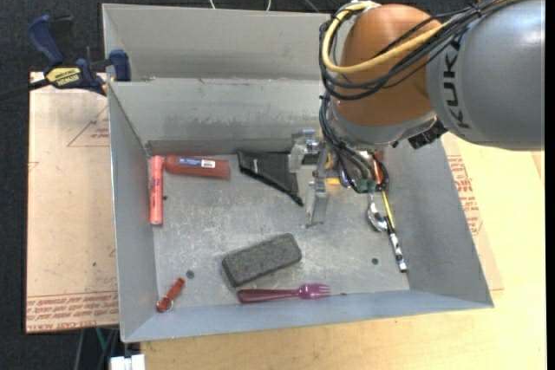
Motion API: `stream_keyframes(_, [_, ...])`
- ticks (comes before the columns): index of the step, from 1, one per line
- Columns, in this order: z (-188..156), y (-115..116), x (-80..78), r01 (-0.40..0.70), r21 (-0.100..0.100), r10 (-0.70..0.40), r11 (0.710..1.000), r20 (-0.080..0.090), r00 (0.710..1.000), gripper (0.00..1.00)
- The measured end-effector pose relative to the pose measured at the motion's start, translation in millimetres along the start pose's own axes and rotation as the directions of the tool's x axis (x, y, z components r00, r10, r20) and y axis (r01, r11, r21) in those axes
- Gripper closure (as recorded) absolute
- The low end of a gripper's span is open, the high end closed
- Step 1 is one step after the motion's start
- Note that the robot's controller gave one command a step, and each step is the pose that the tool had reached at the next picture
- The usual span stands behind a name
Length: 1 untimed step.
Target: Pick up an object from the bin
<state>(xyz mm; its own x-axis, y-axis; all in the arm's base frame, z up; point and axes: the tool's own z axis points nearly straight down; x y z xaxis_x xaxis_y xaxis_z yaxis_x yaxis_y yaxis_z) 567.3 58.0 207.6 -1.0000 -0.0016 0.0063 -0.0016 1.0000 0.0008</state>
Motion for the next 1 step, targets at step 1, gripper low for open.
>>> stream_keyframes(1, [-4.2,-0.4,-1.6,-0.002,0.0,0.002,1.0,0.008,1.0,0.0])
